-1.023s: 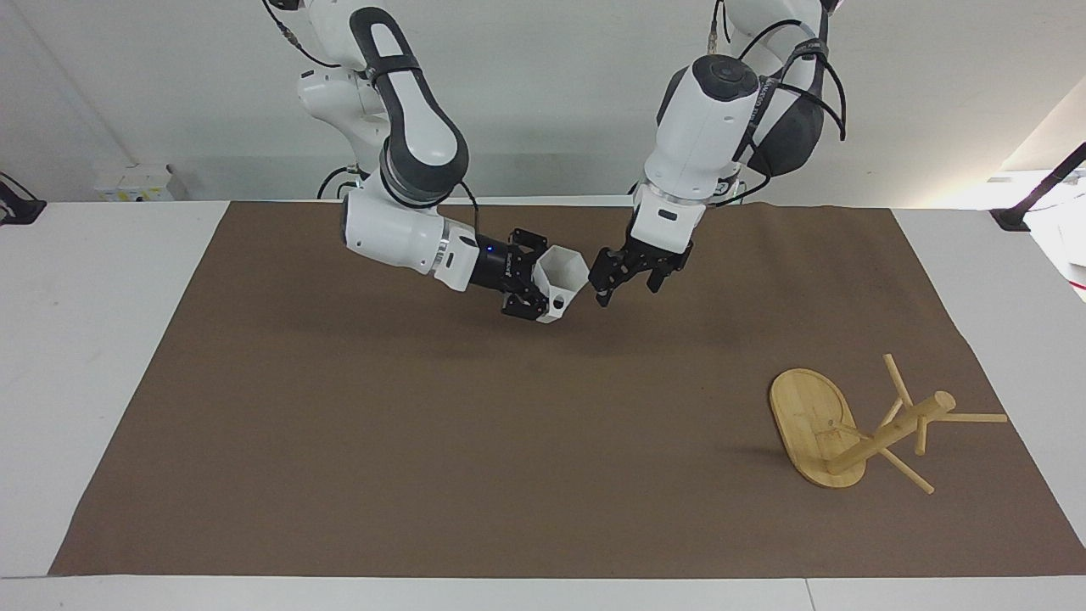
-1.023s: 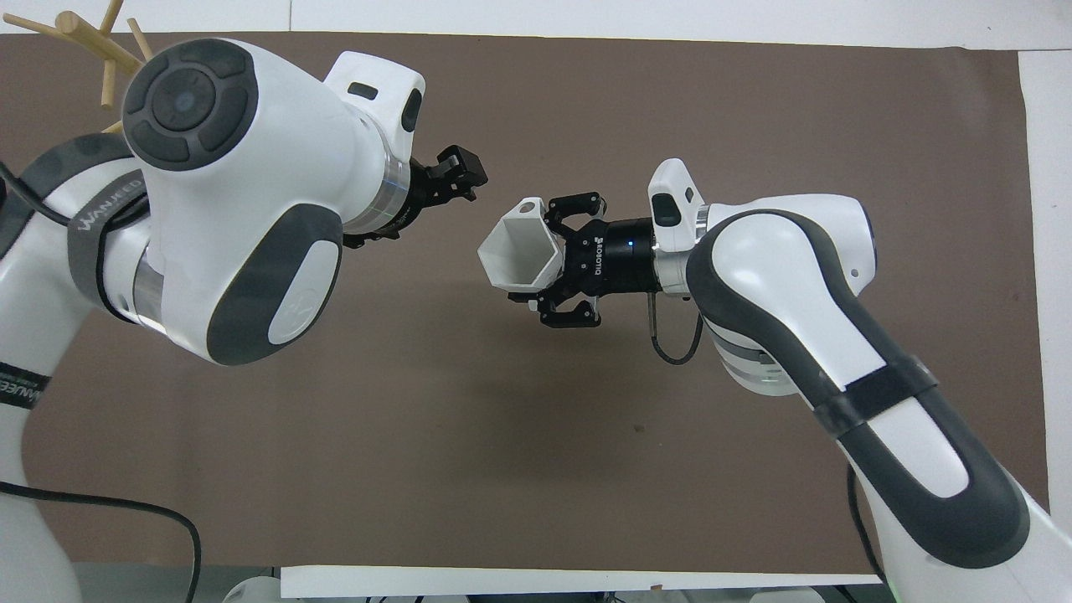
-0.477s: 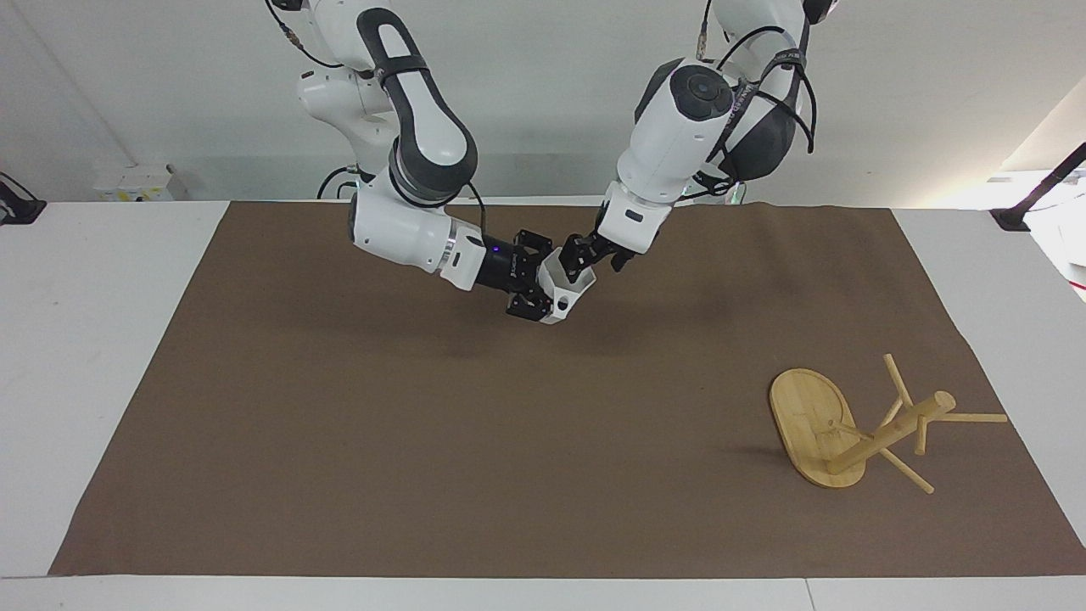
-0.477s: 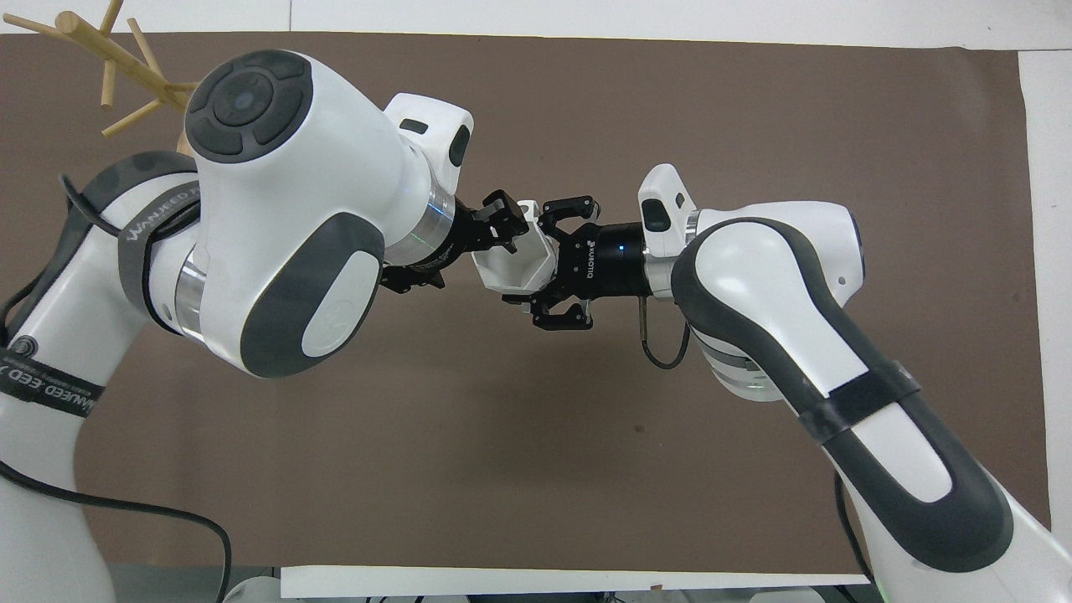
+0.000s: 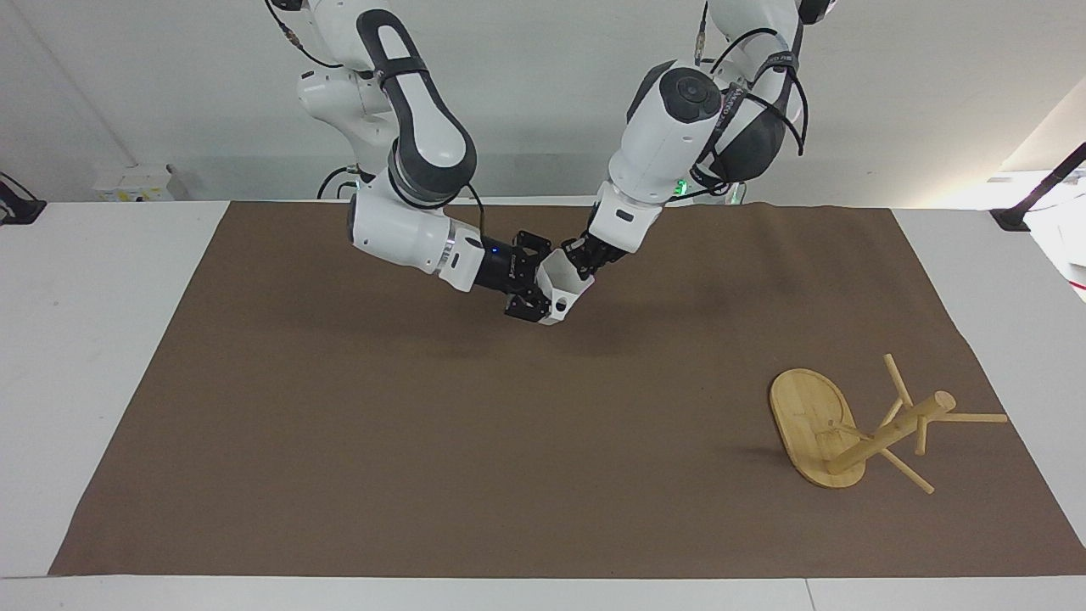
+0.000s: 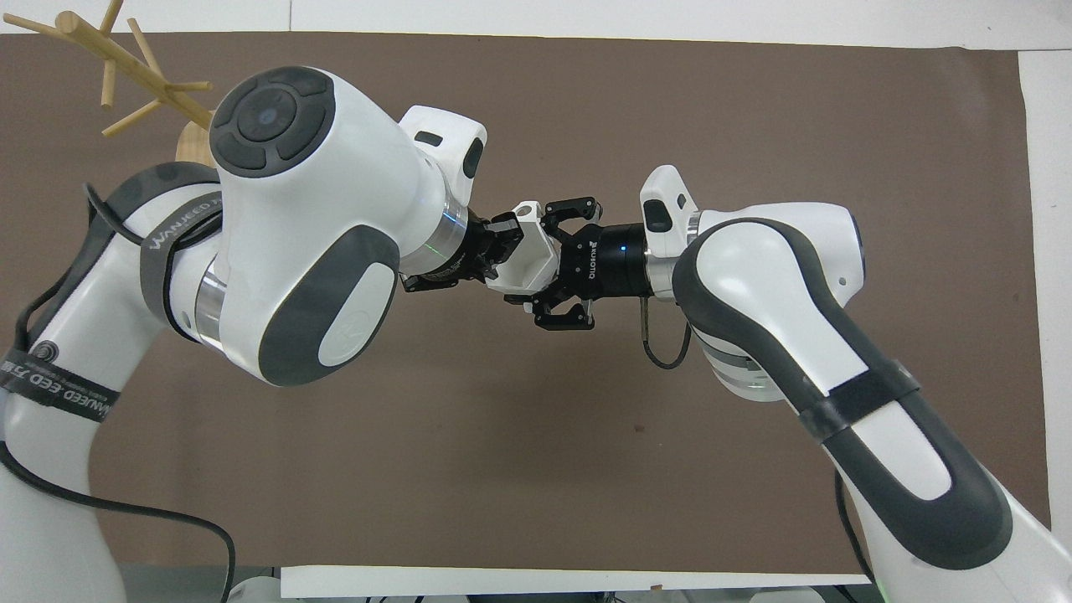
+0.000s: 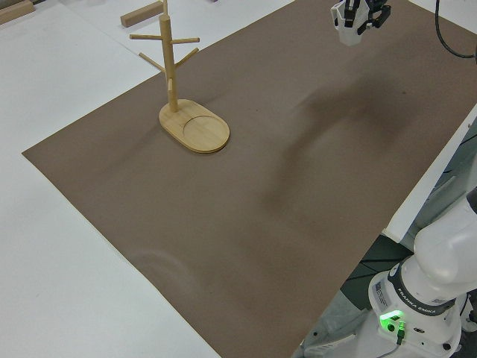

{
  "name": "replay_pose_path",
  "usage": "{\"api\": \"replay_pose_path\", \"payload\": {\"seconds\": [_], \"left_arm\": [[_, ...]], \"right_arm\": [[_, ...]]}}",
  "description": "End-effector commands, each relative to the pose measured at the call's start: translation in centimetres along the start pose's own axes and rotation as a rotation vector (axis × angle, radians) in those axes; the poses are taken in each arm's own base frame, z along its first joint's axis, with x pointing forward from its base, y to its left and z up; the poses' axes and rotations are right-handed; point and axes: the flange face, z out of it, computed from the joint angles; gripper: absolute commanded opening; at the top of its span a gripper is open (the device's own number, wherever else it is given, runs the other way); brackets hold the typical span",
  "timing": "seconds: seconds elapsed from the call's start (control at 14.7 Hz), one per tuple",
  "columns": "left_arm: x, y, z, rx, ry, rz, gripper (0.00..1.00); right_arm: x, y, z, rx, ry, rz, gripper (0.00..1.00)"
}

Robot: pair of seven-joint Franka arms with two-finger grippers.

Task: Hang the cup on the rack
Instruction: 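Pass the mug to the left gripper while the right gripper holds it, then carry the mug toward the rack while the right gripper withdraws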

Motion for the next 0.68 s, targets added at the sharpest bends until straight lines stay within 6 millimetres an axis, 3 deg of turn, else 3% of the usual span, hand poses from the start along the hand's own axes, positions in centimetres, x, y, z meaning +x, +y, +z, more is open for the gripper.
{"api": "replay_pose_path", "payload": {"seconds": [0.0,0.14,0.27,0.34,0.48,0.61], "left_arm": [[-0.7,-0.4,0.1,-0.003,-0.002,0.027,0.0],[-0.4,-0.4,0.0,-0.006,0.003,0.031,0.0],[-0.2,-0.5,-0.1,-0.008,0.009,0.058,0.0],[-0.1,-0.6,0.0,-0.004,0.008,0.063,0.0],[0.9,-1.5,-0.4,0.004,0.007,0.058,0.0],[3.7,-3.4,-1.0,-0.001,0.026,0.04,0.0]], "right_arm": [[-0.2,-0.3,-0.1,-0.008,0.0,0.005,0.55],[-0.4,0.0,-0.5,-0.013,0.001,-0.007,1.0],[-0.8,0.6,-1.5,-0.021,-0.004,-0.034,1.0],[-1.6,1.5,-3.0,-0.035,-0.01,-0.063,1.0],[-4.1,3.2,-7.2,0.008,-0.107,-0.134,1.0],[-6.3,4.8,-12.3,0.061,-0.22,-0.171,1.0]]}}
